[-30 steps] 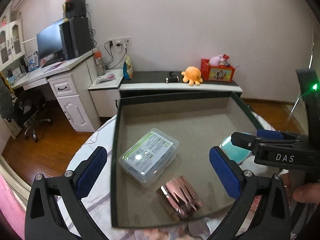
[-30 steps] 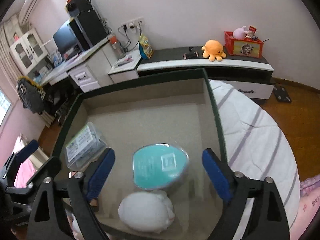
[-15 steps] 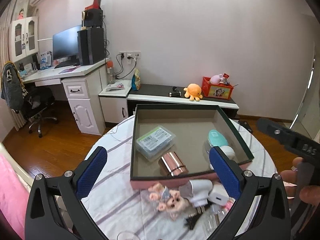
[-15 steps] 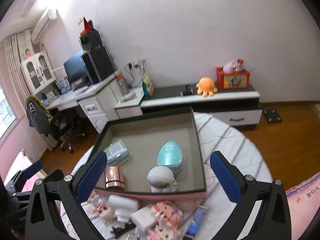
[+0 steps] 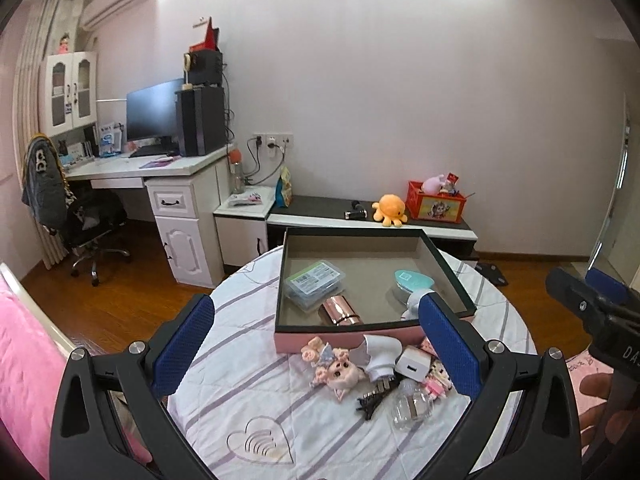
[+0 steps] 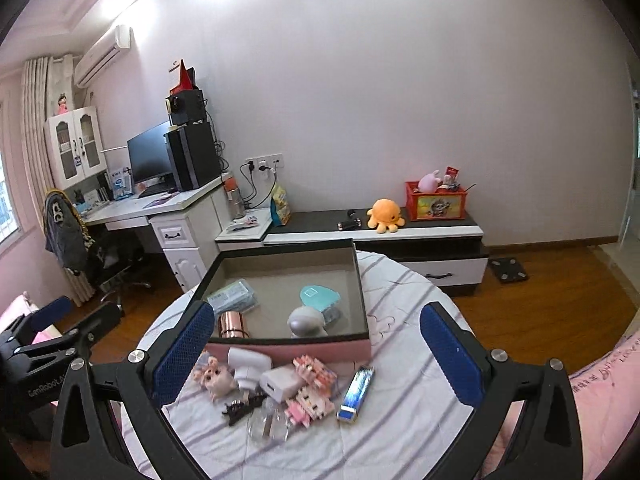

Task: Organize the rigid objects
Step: 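Withdraw both tools and move toward the pig doll and pink block figure, then grasp the pig doll with the left tool while the right tool grasps the pink block figure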

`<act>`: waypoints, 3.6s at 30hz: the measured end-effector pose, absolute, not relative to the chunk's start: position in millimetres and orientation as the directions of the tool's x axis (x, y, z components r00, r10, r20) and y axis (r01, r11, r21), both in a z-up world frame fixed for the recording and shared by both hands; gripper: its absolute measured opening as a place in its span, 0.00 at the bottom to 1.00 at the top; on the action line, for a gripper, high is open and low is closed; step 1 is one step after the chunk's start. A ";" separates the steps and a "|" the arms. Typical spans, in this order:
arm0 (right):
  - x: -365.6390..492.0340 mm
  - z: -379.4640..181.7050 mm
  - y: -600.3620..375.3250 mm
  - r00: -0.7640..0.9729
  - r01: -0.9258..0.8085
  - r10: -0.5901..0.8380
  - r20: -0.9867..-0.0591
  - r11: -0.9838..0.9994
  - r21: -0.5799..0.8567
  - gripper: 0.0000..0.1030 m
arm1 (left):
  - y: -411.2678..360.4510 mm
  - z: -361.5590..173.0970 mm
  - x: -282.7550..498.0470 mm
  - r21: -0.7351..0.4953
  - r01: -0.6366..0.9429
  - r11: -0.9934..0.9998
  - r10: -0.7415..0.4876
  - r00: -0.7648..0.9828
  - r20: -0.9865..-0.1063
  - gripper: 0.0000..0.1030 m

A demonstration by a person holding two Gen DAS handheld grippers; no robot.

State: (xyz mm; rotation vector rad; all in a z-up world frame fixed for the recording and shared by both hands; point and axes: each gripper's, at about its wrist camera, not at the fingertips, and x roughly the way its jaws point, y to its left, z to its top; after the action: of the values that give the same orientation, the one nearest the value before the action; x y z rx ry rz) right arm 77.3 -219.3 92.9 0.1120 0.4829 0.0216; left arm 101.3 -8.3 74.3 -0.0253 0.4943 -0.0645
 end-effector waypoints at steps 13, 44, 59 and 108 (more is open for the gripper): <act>35.5 90.4 -207.5 0.889 0.006 0.035 -0.456 0.996 0.088 1.00 | -12.1 58.0 57.5 -0.016 0.049 0.999 -0.051 0.872 -0.486 1.00; 51.9 59.9 -230.9 0.836 0.087 -0.028 -0.548 0.993 0.082 1.00 | 4.5 22.9 76.4 -0.041 0.049 0.998 -0.064 0.829 -0.556 1.00; 130.4 -21.9 -232.0 0.701 0.018 0.041 -0.712 0.997 0.076 1.00 | -11.9 -55.9 152.8 -0.002 0.075 0.997 -0.055 0.707 -0.705 1.00; 164.5 -45.4 -233.7 0.652 -0.144 0.245 -0.718 0.969 0.200 0.31 | -20.8 -84.9 194.6 -0.185 0.179 0.966 -0.257 0.622 -0.740 0.42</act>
State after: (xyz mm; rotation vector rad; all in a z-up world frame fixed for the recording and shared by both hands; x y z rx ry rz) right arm 164.5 -233.7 -45.4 0.1290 0.8326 0.2214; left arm 194.6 -20.8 -84.9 -0.0970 0.8649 -0.2508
